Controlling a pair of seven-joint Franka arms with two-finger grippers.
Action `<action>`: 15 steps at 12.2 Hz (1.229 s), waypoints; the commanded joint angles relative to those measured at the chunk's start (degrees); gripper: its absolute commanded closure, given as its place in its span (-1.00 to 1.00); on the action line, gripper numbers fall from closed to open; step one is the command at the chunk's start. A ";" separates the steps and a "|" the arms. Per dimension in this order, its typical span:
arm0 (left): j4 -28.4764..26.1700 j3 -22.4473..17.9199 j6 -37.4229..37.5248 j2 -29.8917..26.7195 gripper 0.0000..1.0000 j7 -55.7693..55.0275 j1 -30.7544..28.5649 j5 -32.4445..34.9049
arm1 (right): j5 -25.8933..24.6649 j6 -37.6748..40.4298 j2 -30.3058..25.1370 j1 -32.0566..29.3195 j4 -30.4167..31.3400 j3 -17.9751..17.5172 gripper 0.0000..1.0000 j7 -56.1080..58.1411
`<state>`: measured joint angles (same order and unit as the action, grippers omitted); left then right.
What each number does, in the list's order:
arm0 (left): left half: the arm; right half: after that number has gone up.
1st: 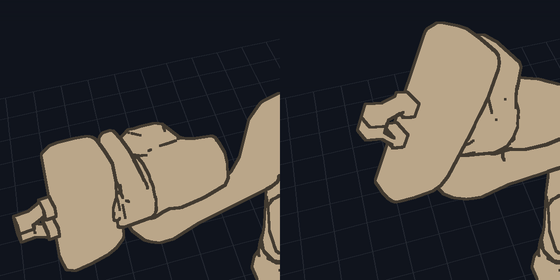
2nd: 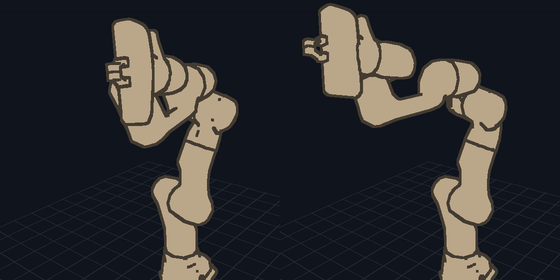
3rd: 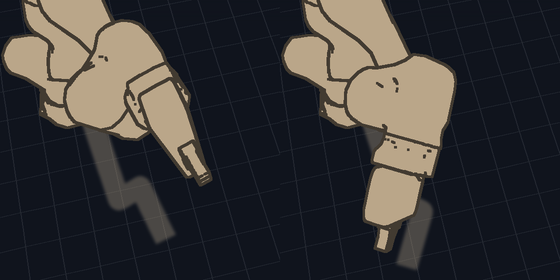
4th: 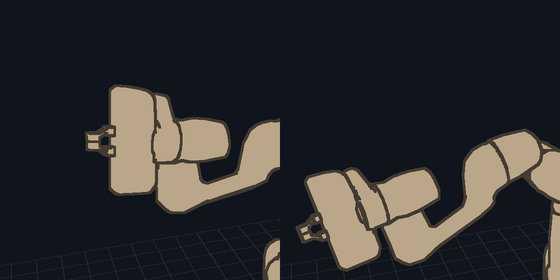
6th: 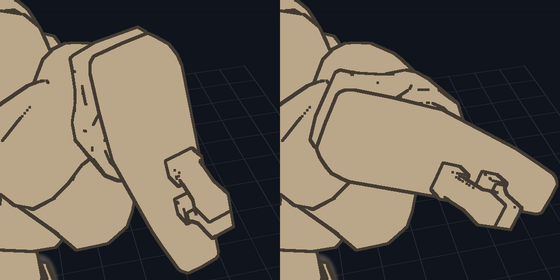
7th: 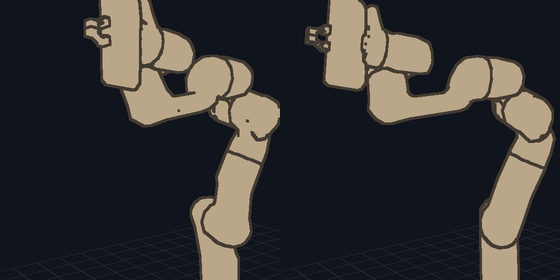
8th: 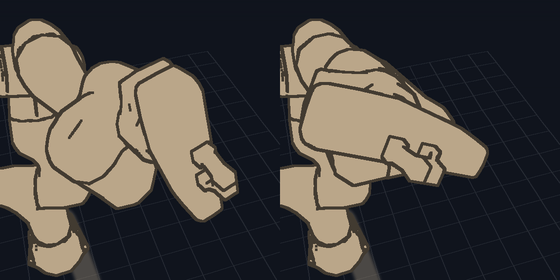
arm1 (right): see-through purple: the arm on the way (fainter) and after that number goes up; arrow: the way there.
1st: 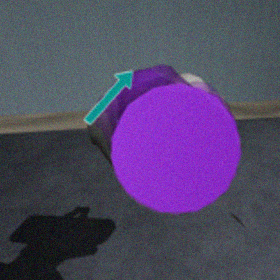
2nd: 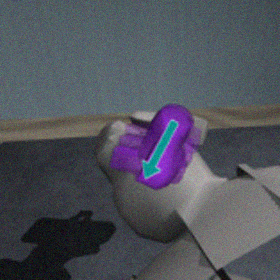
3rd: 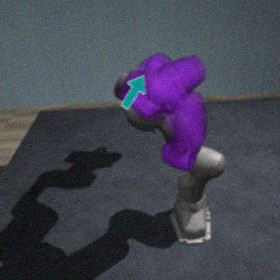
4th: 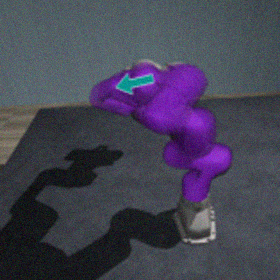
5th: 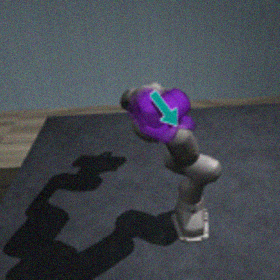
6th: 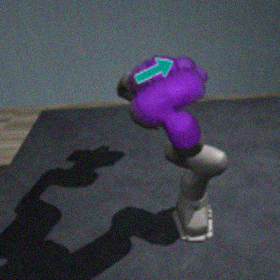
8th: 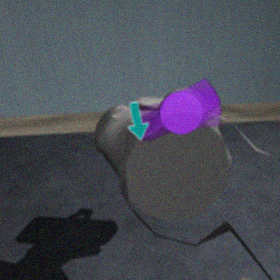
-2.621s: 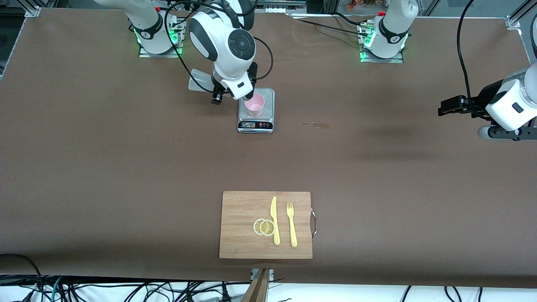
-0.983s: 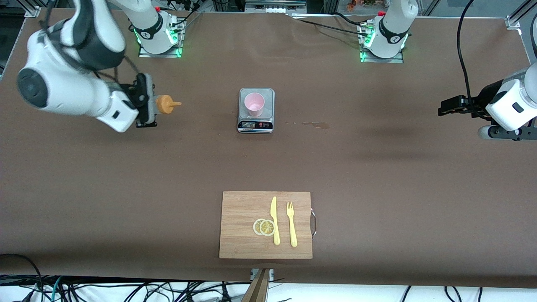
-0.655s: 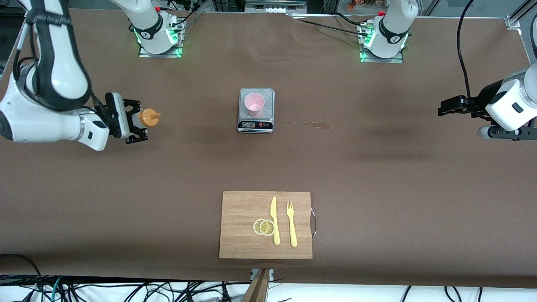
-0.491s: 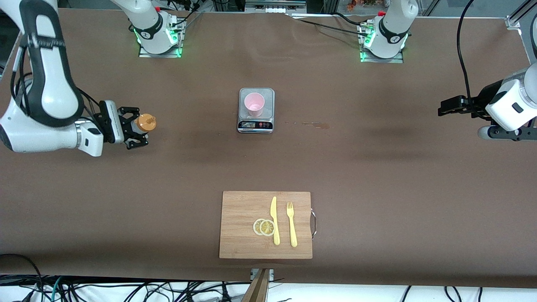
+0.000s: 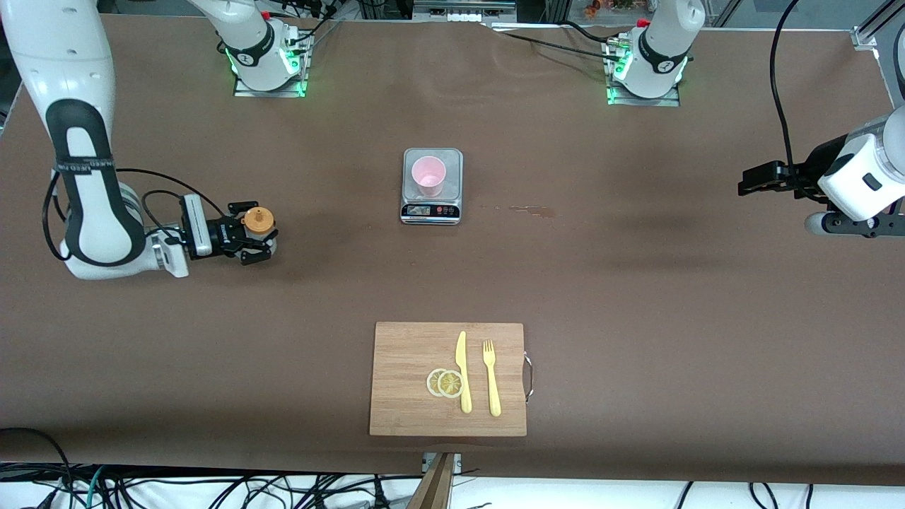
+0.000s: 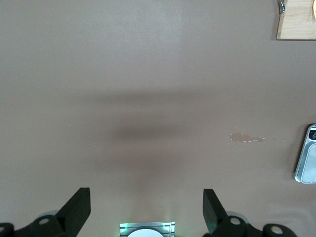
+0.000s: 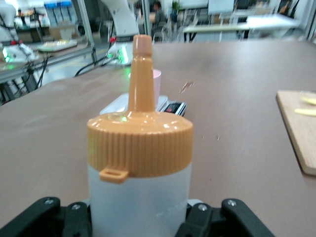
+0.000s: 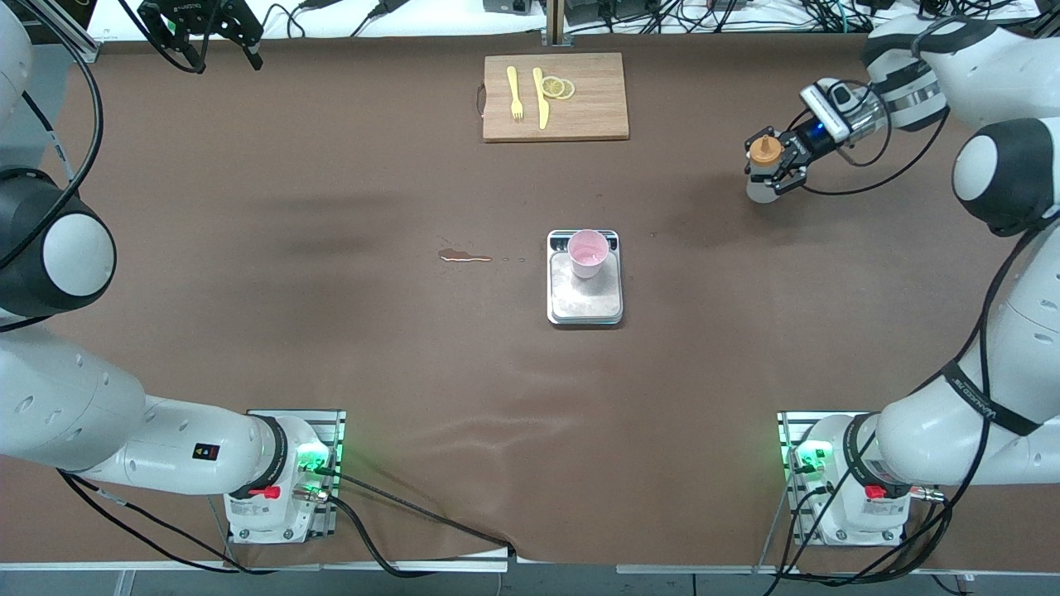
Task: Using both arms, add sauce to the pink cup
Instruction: 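Carry the sauce bottle back with the right gripper and lower it, then open the right gripper and release the bottle upright on the table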
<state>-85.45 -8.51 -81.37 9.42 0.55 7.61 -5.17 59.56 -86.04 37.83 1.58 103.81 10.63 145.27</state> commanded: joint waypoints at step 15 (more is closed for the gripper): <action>1.87 0.07 1.56 0.77 -1.00 1.47 -0.14 0.42 | 7.87 10.00 10.42 -2.98 -2.20 1.75 -1.00 7.49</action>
<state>-85.43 -8.51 -81.06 9.44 0.55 7.62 -5.17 70.14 -78.36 47.76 -0.38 103.37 10.82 152.29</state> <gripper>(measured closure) 0.000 0.123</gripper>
